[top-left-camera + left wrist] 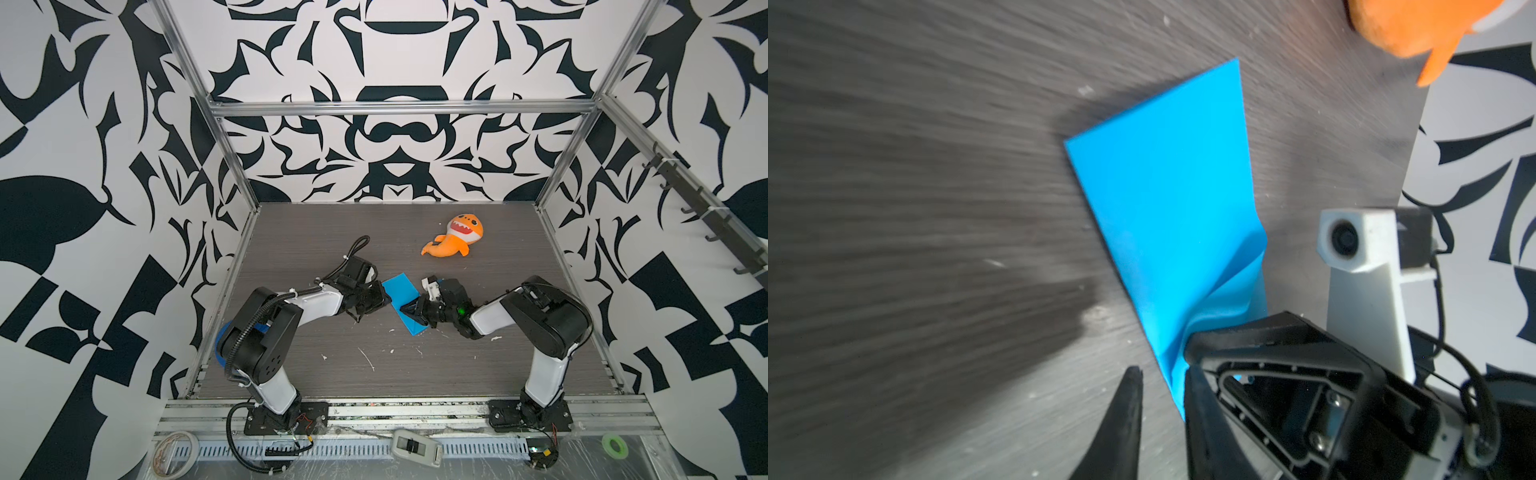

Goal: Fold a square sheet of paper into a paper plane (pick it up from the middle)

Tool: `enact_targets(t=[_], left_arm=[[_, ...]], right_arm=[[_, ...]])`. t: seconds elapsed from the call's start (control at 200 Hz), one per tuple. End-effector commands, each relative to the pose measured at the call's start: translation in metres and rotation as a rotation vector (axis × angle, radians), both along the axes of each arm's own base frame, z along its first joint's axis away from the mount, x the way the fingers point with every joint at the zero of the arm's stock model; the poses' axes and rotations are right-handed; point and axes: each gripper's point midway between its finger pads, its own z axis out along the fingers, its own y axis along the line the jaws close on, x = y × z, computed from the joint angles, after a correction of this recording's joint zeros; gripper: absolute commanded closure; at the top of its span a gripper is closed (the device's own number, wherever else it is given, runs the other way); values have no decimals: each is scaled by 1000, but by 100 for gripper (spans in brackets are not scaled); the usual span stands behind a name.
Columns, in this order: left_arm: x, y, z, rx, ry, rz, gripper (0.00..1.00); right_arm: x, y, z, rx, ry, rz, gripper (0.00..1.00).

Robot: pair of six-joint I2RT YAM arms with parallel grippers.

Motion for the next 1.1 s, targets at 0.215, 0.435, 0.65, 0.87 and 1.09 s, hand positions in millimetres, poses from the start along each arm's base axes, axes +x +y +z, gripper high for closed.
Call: enact_targets(t=[0.215, 0.435, 0.65, 0.87, 1.09], left_arm=[[-13, -21, -8, 4, 15, -61, 93], [-15, -27, -15, 22, 20, -90, 99], [-10, -31, -15, 28, 11, -103, 100], [-9, -34, -14, 22, 1, -110, 99], [-15, -31, -28, 49, 36, -118, 100]], right_arm=[[-19, -23, -42, -153, 134, -31, 97], [-19, -24, -45, -163, 144, -27, 99], [-20, -24, -47, -168, 148, -28, 99], [-20, -24, -47, -170, 151, -30, 100], [-21, -25, -49, -172, 156, -32, 100]])
